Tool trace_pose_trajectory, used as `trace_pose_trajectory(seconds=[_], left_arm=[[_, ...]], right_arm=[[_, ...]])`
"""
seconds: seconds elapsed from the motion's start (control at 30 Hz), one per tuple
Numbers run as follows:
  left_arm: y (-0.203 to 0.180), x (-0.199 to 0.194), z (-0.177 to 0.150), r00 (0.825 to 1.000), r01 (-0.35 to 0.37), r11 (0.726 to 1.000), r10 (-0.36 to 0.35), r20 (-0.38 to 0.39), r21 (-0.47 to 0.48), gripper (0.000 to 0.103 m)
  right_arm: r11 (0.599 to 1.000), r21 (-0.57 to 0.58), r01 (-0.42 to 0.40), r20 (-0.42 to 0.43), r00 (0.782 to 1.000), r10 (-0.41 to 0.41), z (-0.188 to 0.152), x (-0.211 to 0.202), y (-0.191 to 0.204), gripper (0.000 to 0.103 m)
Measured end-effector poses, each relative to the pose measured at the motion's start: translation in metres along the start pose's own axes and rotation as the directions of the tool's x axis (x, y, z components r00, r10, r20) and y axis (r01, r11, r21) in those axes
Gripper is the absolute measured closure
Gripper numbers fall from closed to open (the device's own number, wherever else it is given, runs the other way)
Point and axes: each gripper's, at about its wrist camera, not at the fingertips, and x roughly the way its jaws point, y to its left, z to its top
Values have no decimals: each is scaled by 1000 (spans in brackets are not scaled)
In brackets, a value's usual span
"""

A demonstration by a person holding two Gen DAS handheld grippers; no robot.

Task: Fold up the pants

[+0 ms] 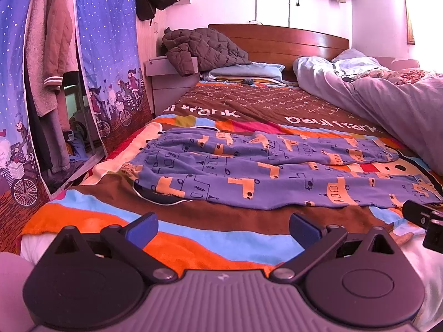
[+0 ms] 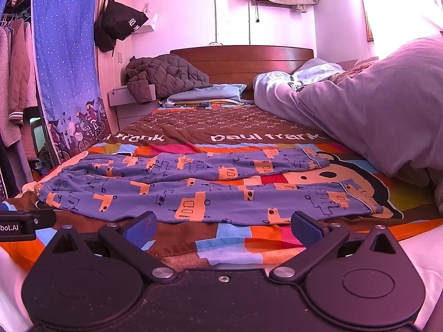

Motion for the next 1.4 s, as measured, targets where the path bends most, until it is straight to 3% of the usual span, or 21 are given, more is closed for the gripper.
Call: trace_pose_trajectory(seconds=[0.37, 0.7, 1.2, 1.33, 1.4], left_arm=[[4, 2, 6, 1000, -22, 999, 22, -18, -49, 0], [-3, -14, 15, 998, -55, 996, 55, -15, -63, 0], [-20, -18, 20, 995, -95, 995, 95, -19, 4, 0], [-16, -13, 36, 992, -128, 991, 128, 25, 24, 0], [-8, -4, 47, 994, -108, 994, 108, 18, -3, 0]], right_arm=[[1000, 5, -29, 4, 1000, 29, 3, 3, 1, 1], [997, 16, -72, 60, 996, 71, 15, -11, -8, 1], [993, 84, -81, 175, 982, 65, 13, -26, -30, 1], [982, 126, -142, 148, 981, 123, 14, -20, -38, 1], [980, 123, -158, 113, 983, 144, 15, -16, -40, 1]])
